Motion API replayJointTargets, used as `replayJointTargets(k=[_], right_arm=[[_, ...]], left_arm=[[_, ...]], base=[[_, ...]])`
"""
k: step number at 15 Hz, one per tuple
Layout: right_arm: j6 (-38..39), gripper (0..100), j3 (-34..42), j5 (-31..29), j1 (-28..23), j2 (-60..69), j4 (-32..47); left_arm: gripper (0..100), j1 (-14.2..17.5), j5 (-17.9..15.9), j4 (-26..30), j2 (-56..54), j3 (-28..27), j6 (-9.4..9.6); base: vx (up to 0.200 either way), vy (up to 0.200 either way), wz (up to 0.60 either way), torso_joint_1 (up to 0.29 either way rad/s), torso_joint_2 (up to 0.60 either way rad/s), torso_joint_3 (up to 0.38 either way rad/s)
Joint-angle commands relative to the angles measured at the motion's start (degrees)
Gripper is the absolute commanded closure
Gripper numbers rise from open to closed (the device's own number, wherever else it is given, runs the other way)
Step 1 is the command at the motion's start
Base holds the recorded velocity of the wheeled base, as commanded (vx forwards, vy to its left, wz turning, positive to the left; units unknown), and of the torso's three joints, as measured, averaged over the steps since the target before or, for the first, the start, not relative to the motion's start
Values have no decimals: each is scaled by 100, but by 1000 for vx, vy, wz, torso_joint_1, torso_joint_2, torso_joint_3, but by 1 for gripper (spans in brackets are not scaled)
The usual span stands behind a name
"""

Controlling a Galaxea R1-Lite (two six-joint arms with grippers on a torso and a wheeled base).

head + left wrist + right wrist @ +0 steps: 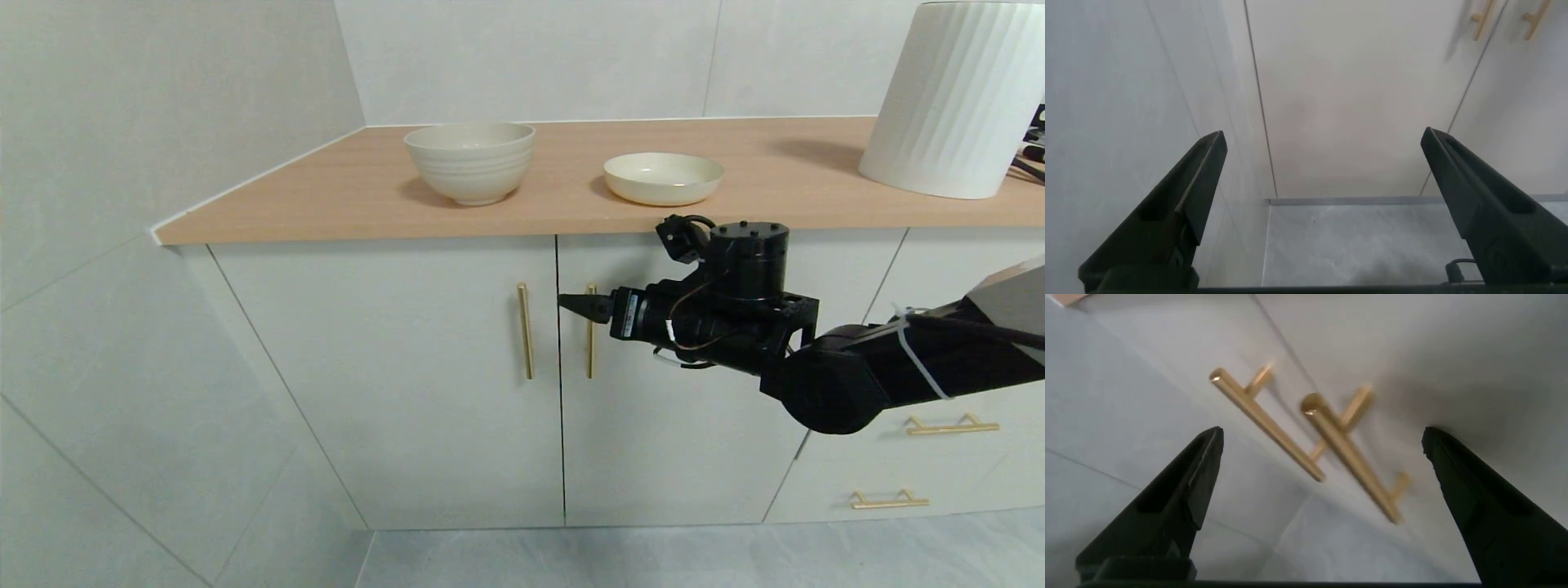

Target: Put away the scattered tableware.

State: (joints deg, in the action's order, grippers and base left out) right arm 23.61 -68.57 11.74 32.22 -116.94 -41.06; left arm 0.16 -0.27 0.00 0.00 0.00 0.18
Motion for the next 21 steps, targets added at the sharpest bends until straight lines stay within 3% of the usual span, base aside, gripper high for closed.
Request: replayJointTargets(k=[1, 17, 21], right_arm=[[135, 0, -42, -5, 39, -153, -166], [302, 0, 142, -5, 557, -364, -895], [293, 0, 678, 434, 645, -65, -1106]], left_arm=[[0, -7, 0, 0, 0, 0, -1], [0, 2, 0, 0, 0, 0, -1], [0, 2, 0, 0, 0, 0, -1]], base=[[0, 0, 0, 0, 0, 0], [0, 0, 0, 0, 0, 0], [0, 0, 0, 0, 0, 0]])
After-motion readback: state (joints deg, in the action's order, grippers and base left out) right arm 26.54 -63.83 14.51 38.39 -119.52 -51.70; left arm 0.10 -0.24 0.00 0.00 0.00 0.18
